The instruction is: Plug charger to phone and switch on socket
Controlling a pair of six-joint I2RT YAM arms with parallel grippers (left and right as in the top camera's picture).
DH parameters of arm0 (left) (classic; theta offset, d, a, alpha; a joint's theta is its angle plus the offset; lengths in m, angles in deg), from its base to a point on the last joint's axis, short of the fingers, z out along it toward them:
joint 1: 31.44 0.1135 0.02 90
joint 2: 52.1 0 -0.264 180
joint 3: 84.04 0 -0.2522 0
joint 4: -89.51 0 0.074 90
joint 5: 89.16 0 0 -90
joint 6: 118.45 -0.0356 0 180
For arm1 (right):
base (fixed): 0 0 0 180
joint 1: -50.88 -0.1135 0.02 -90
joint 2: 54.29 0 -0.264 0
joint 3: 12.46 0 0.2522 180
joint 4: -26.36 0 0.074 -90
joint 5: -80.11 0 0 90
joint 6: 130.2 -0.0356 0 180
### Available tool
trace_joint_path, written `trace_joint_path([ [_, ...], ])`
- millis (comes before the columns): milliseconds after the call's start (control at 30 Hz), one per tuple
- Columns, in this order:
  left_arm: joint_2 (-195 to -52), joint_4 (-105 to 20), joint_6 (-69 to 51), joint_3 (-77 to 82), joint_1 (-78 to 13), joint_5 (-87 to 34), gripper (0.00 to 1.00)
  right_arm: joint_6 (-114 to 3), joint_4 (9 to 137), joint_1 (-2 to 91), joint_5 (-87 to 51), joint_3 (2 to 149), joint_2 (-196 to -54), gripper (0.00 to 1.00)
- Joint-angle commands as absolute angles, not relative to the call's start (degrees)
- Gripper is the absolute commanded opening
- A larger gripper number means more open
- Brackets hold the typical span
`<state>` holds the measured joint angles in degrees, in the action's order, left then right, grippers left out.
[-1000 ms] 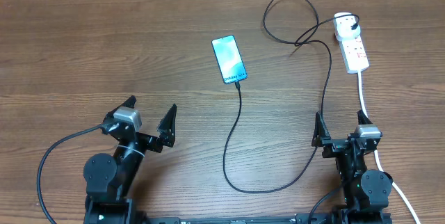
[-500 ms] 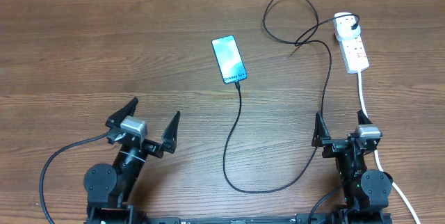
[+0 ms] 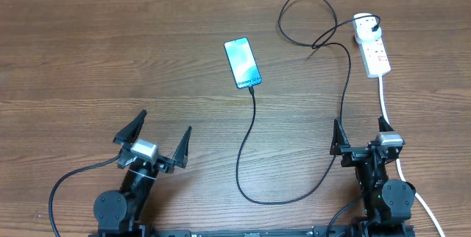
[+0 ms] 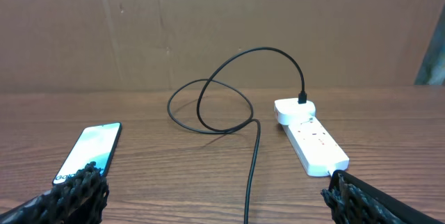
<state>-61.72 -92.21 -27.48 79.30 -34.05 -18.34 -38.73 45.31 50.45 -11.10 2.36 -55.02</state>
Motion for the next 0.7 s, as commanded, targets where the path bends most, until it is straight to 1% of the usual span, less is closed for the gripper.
trace_joint_path([
  [0,-59.7,-93.2,-29.7,81.2,-33.5,-19.2,0.99,-38.6,45.0,50.5,-10.6,1.7,-54.5,1.00],
  [400,-55.5,-91.9,-29.7,81.9,-30.6,-20.1,1.00,-38.6,45.0,50.5,-10.6,1.7,-54.5,1.00],
  [667,-55.1,-91.6,-29.7,81.9,-30.6,-19.7,1.00,-38.6,45.0,50.5,-10.6,1.7,-54.5,1.00],
])
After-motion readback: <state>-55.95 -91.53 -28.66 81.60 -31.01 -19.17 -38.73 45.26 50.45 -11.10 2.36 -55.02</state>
